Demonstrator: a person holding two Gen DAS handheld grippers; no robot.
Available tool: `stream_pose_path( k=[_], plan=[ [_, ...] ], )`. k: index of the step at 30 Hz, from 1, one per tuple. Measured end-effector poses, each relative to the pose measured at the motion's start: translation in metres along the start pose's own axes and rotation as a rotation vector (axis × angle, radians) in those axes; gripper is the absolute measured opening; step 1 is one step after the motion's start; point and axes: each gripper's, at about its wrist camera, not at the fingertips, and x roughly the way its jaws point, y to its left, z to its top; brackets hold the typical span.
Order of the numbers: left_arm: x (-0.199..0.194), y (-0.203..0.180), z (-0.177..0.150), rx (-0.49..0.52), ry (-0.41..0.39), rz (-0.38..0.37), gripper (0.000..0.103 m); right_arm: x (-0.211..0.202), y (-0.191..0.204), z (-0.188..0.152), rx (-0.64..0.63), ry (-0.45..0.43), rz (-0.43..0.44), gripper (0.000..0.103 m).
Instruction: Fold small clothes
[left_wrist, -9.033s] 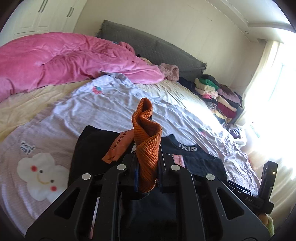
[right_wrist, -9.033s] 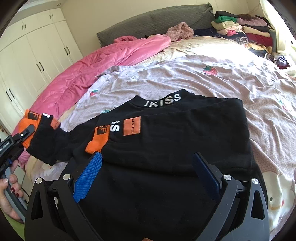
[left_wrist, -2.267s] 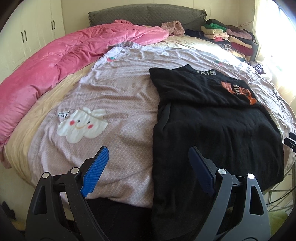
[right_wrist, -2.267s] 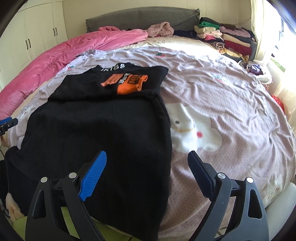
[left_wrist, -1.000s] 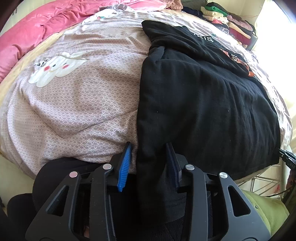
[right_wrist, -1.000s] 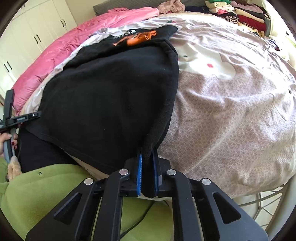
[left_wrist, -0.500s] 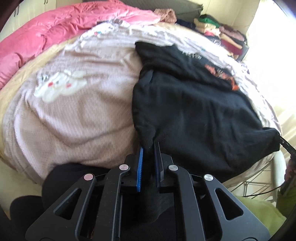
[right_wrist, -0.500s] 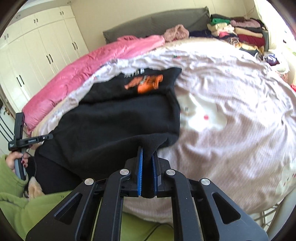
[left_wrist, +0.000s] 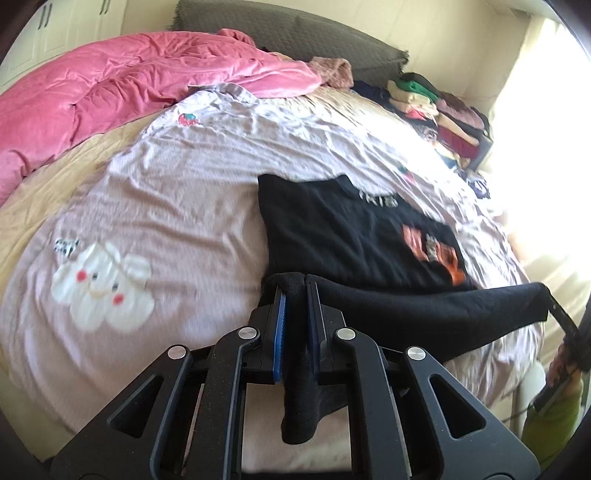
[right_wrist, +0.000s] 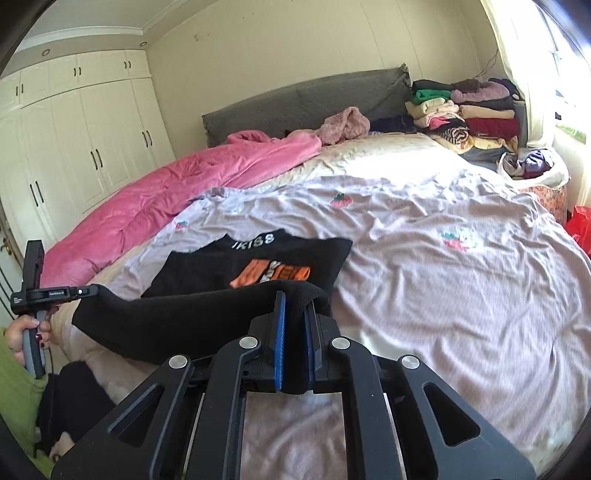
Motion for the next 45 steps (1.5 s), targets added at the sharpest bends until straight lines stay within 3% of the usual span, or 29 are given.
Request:
stream_pose_path(
  k=[8,16,19,22,34,40,45],
  plan=[
    [0.038,0.005,0.035,-0.021,0.001,0.013,0.005,0.053,-0.02,0.019,0.038,0.021,-0.048,0.008],
    [0.078,0.012,0.033,-0.029,0.044,0.019,0.006,0.095,-0.031,0.011,0.062,0.101,-0.09,0.01],
    [0.075,0.014,0.028,-0.037,0.03,-0.002,0.008,0.096,-0.031,0.008,0.075,0.105,-0.09,0.012],
    [0.068,0.014,0.023,-0.04,0.021,-0.02,0.016,0.094,-0.033,0.006,0.092,0.108,-0.088,0.029],
    [0.043,-0.006,-0.004,0.007,0.018,-0.053,0.032,0.069,-0.021,-0.007,0.097,0.104,-0.06,0.035],
    [0.054,-0.008,-0.014,0.011,0.054,-0.04,0.033,0.073,-0.02,-0.015,0.093,0.134,-0.063,0.037],
    [0.062,-0.01,-0.016,0.011,0.068,-0.03,0.033,0.083,-0.029,-0.012,0.131,0.137,-0.079,0.045]
  ],
)
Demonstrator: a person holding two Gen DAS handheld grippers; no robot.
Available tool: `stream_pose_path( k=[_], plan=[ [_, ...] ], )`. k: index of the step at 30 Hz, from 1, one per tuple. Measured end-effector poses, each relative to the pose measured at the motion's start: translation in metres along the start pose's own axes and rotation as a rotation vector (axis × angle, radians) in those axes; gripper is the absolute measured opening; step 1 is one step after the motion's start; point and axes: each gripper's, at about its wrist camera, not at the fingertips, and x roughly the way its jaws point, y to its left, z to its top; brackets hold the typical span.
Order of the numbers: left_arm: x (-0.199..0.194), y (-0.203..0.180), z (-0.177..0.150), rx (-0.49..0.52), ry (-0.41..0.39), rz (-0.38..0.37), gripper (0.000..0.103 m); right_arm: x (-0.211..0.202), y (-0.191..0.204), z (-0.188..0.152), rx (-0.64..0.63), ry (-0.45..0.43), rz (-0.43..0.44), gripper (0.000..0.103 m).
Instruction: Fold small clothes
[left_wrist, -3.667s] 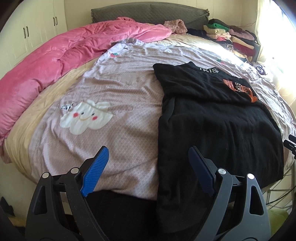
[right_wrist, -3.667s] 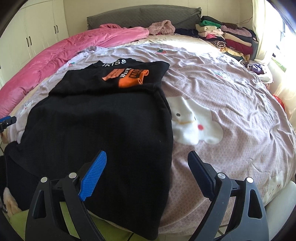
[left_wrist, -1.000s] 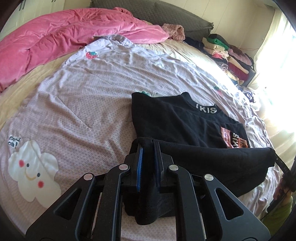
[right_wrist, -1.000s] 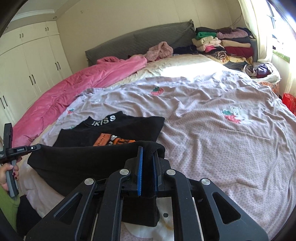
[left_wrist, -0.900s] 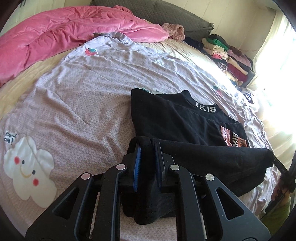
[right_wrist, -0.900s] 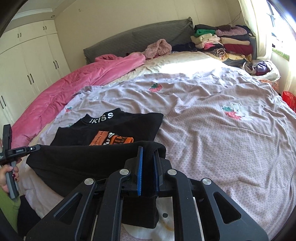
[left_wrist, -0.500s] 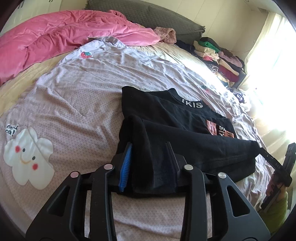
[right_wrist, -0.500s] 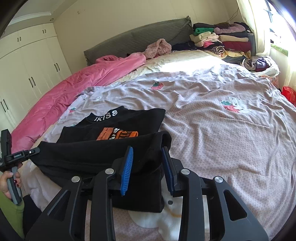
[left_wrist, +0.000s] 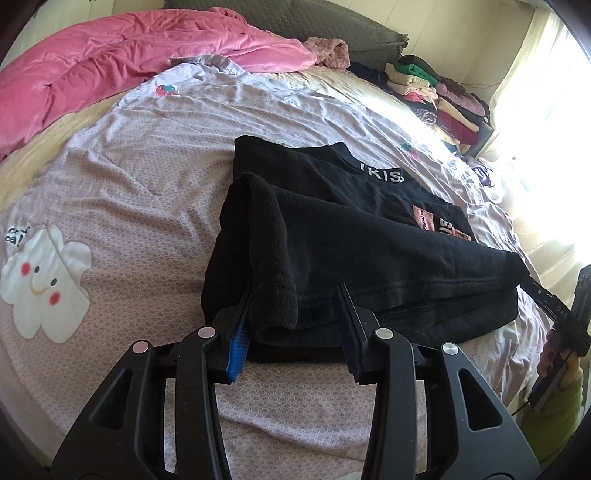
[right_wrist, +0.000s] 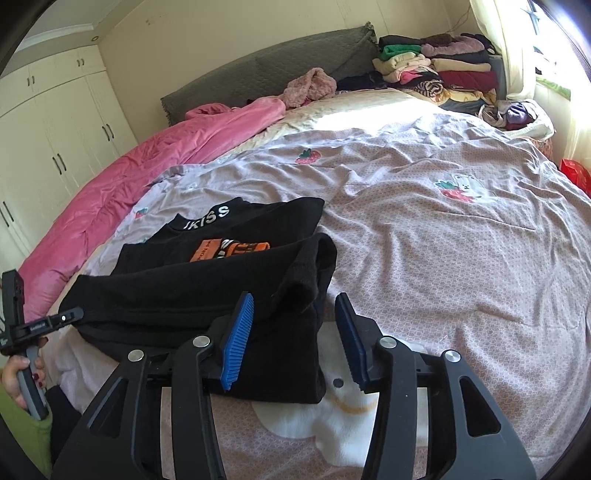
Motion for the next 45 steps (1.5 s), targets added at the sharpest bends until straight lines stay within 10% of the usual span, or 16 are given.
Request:
stream_pose_path(
  k=[6,10,28,45],
  plan=[
    [0.008,-0.004,0.003,-0.001,0.011,-0.008,0.012,0.016,-0.005,0.01,0.023,0.02,0.014,0.041],
    [0.011,-0.007,0.007,0.002,0.009,-0.014,0.002,0.026,-0.002,0.014,0.008,0.039,0.025,0.011],
    [-0.024,0.007,0.08,-0.064,-0.142,-0.074,0.002,0.018,0.012,0.083,0.029,-0.12,0.106,0.009],
    [0.028,0.017,0.111,-0.052,-0.118,0.013,0.002,0.064,0.005,0.099,0.067,-0.105,0.044,0.008]
  ],
)
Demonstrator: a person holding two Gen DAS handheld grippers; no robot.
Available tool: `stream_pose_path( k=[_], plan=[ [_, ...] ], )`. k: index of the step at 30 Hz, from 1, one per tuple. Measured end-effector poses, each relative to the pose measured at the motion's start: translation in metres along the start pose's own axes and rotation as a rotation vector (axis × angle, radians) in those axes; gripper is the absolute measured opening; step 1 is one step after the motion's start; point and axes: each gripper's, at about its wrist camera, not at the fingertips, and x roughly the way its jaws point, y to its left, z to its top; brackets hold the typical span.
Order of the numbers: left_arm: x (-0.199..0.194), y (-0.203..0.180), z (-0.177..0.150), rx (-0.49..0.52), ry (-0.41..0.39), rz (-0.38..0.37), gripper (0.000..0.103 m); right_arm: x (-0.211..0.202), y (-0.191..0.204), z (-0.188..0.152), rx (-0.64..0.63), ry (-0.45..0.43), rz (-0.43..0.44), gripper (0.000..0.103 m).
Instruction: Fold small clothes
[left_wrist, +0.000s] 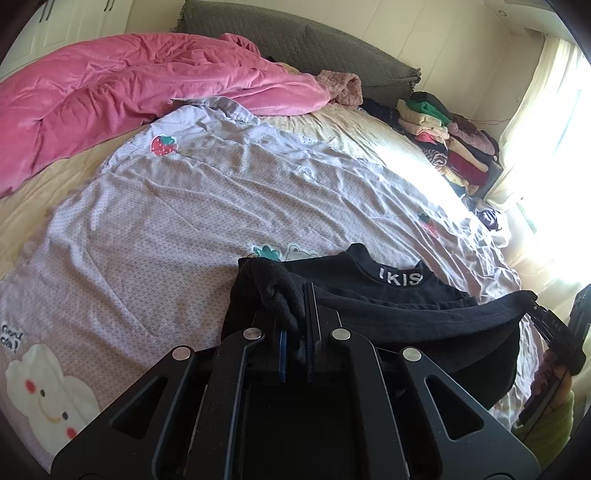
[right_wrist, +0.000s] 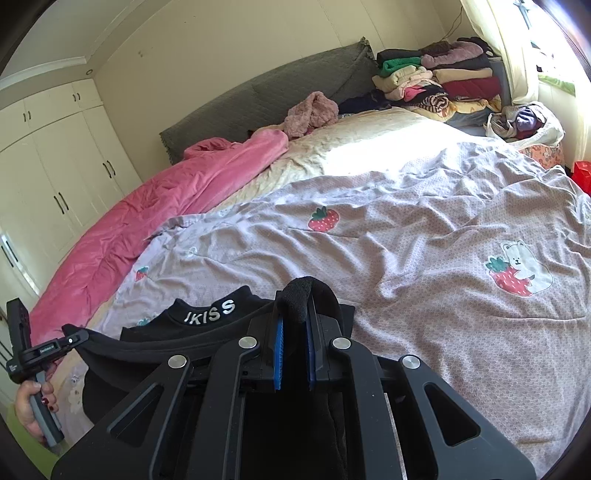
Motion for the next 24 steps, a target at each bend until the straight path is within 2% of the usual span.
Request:
stream_pose_path(
  k=[12,16,17,18,19,24],
  plan=[
    [0.037,0.006,-0.006,0.01,0.047,0.046,0.003,0.038,-0.003,-0.012,0.005,0.069,-0.098,0.01],
    [0.036,0.007,-0.007,0.015,0.043,0.044,0.006,0.036,-0.001,-0.013,-0.009,0.063,-0.118,0.022],
    [0.035,0.006,-0.007,0.016,0.041,0.043,0.008,0.035,-0.001,-0.013,-0.007,0.061,-0.119,0.036],
    [0.034,0.005,-0.007,0.017,0.039,0.041,0.015,0.031,-0.001,-0.014,0.002,0.051,-0.122,0.041],
    [0.033,0.004,-0.007,0.018,0.037,0.035,0.023,0.028,-0.002,-0.014,0.004,0.039,-0.122,0.042],
    [0.023,-0.003,-0.007,0.038,0.014,0.027,0.035,0.01,0.007,-0.016,-0.043,0.006,-0.127,0.042]
  ],
)
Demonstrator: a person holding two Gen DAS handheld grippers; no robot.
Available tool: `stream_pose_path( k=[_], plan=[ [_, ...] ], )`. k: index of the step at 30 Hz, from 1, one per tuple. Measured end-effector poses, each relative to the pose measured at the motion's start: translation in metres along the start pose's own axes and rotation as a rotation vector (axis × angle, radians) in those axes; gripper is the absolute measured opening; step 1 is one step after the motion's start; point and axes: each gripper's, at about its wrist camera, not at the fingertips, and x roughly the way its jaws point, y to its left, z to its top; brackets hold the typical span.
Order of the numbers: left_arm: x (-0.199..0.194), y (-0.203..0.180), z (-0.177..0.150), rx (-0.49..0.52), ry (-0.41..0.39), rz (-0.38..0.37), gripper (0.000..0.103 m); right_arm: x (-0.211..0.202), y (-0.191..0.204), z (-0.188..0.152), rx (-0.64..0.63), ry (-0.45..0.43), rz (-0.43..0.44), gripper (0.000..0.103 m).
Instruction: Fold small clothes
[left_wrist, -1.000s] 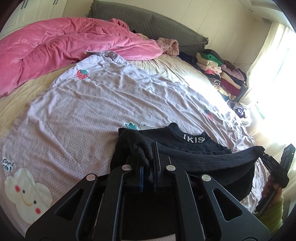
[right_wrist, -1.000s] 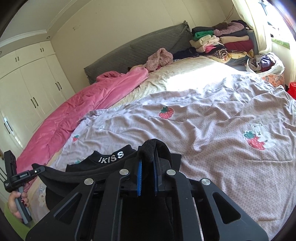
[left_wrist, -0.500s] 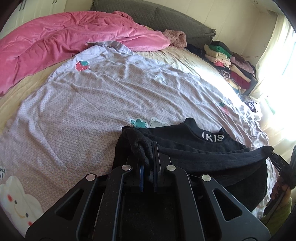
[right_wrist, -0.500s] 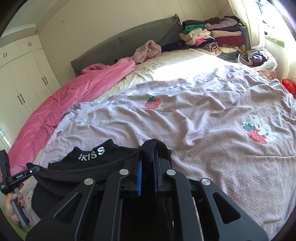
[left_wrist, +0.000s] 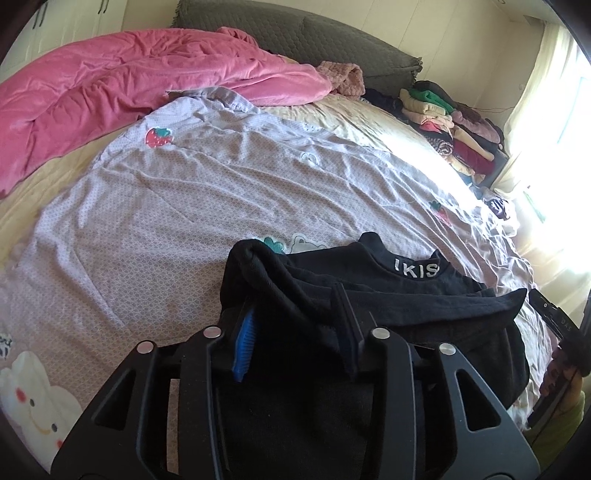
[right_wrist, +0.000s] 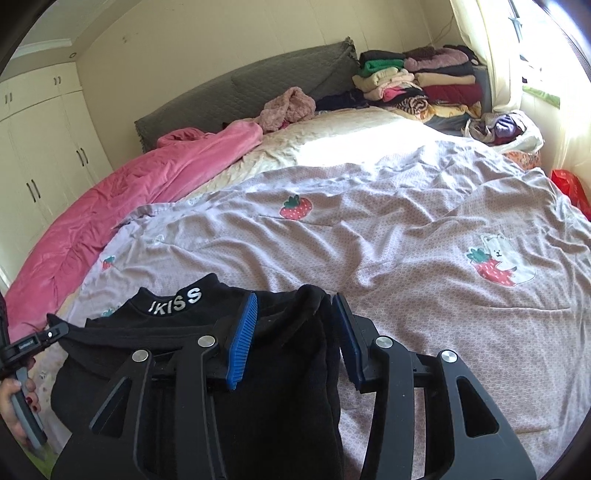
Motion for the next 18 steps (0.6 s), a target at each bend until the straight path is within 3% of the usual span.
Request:
stream_pose_path(
  k=[5,9,18],
  plan=[
    [-0.019,-0.005,-0.002,0.015,-0.044,-0.008,0.037,-0.018,0.017,-0.01,-0.099,-0.02,0.008,0.042],
    [-0.034,-0.008,-0.011,0.037,-0.069,-0.016,0.037,-0.022,0.039,-0.028,-0.218,0.021,0.034,0.042],
    [-0.01,-0.037,-0.046,0.182,0.065,-0.011,0.037,0.012,0.077,-0.06,-0.411,0.172,0.026,0.042]
  ],
)
